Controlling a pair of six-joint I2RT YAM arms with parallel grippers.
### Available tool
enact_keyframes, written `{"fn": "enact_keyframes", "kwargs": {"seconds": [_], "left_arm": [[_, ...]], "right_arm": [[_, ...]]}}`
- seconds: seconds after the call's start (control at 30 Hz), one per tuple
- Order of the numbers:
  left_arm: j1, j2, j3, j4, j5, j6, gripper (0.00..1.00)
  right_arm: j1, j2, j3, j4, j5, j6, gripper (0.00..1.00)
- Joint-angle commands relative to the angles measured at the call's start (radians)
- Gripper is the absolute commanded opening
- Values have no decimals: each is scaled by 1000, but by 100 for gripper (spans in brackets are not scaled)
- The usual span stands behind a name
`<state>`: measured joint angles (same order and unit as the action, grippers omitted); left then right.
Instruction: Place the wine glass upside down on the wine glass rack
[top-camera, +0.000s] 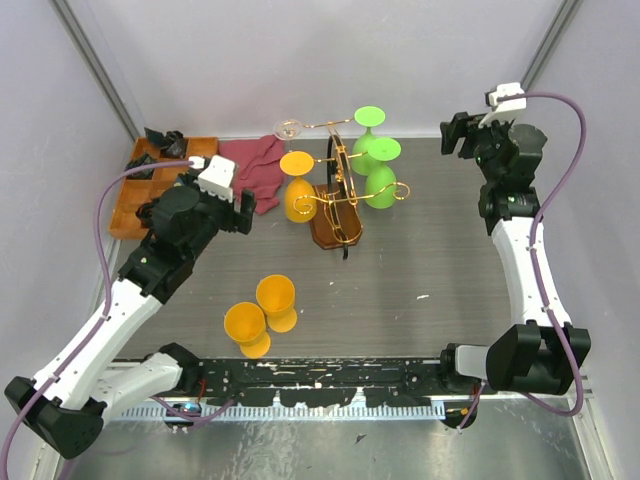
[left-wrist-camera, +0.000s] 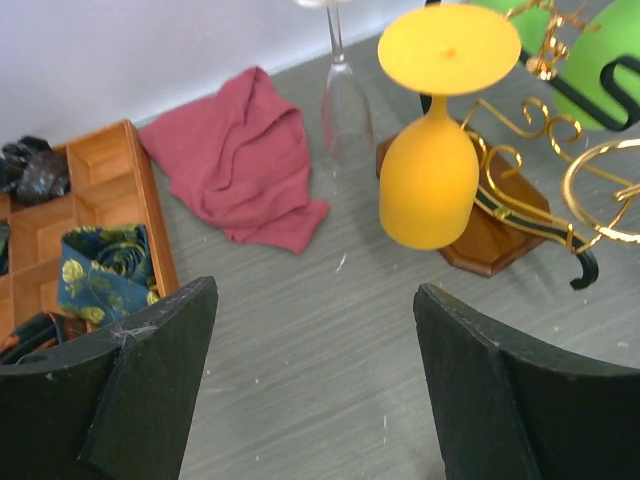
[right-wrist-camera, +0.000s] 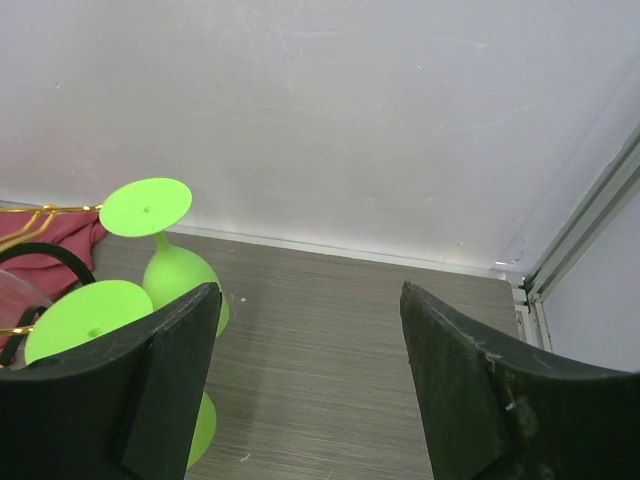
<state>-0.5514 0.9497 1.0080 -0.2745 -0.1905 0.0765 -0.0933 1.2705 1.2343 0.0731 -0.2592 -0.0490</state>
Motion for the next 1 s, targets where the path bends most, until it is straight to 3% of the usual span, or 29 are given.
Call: {"fn": "enact_keyframes", "kwargs": {"seconds": [0.0, 0.37, 0.53, 0.73, 0.97], "left_arm": [[5, 23, 43, -117, 22, -13, 86], [5, 79, 150, -305, 34, -52, 87], [6, 74, 183, -416, 67, -74, 94], [5, 37, 210, -557, 120, -127, 97], [5, 20, 228, -675, 235, -155, 99]], "right_arm": [[-2, 10, 83, -70, 3, 45, 78], [-2, 55, 176, -81, 98, 98, 79], [-2, 73, 200, -88, 107, 159, 79], [-2, 77, 226, -176, 189, 183, 79], [10, 80, 273, -307, 142, 189, 73]]}}
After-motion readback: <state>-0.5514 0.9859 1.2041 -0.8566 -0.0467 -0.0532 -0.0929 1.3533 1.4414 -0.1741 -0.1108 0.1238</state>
